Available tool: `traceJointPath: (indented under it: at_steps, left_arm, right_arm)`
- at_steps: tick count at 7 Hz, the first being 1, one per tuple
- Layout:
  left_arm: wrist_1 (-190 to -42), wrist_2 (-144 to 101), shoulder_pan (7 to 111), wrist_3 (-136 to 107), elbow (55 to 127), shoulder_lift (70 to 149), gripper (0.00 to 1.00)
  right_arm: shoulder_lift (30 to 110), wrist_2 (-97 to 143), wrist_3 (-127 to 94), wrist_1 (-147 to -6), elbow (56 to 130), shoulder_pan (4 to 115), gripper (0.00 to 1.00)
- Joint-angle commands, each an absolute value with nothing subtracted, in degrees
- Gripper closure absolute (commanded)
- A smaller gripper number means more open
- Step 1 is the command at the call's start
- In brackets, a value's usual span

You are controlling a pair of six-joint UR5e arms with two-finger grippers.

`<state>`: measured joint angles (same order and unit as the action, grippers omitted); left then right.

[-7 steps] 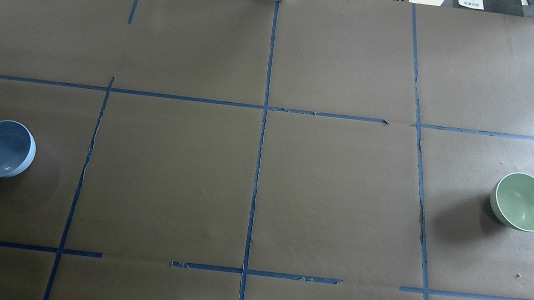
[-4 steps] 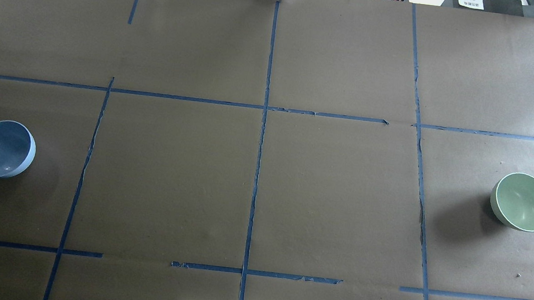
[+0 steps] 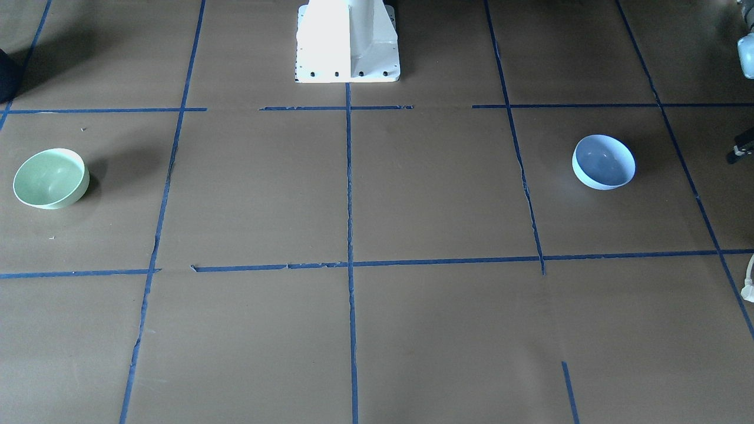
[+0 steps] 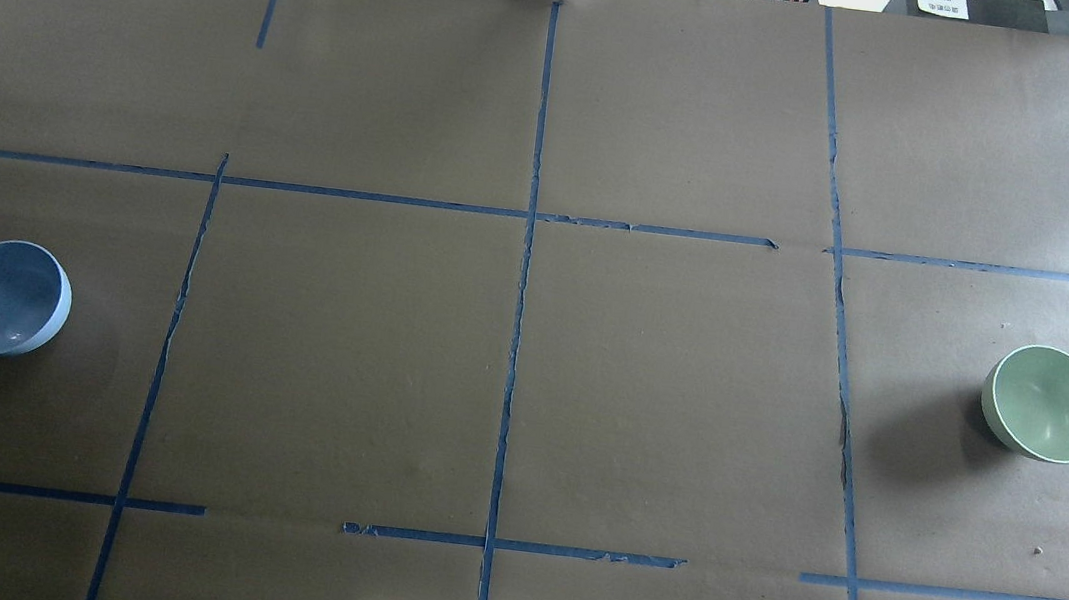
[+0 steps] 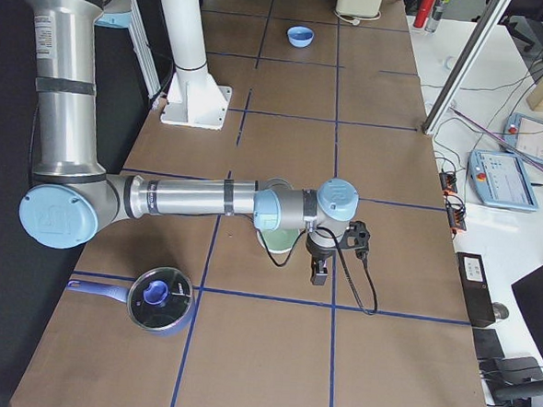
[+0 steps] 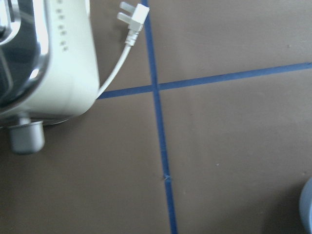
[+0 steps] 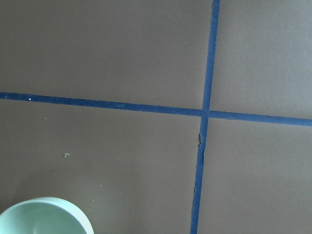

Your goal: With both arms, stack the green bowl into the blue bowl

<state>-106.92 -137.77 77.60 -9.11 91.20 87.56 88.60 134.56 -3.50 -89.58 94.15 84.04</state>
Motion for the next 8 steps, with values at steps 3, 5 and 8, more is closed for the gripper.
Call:
traceJointPath:
  at_steps: [3,5,8]
  left_arm:
    - [-133.57,-135.02,60.17,-46.74,87.89,87.02,0.0]
    - [-134.81,-134.3,57.31,-46.58,87.98,84.74,0.0]
    - [-142.73,-134.12,56.43,-47.55,88.24,80.24,0.9]
  right_arm:
    - [89.03,134.47,-3.87,-89.65,95.19,83.06,0.0]
    - [89.03,134.56,-3.95,-89.65,95.27,82.62,0.0]
    - [89.03,134.56,-3.87,-89.65,95.27,81.74,0.0]
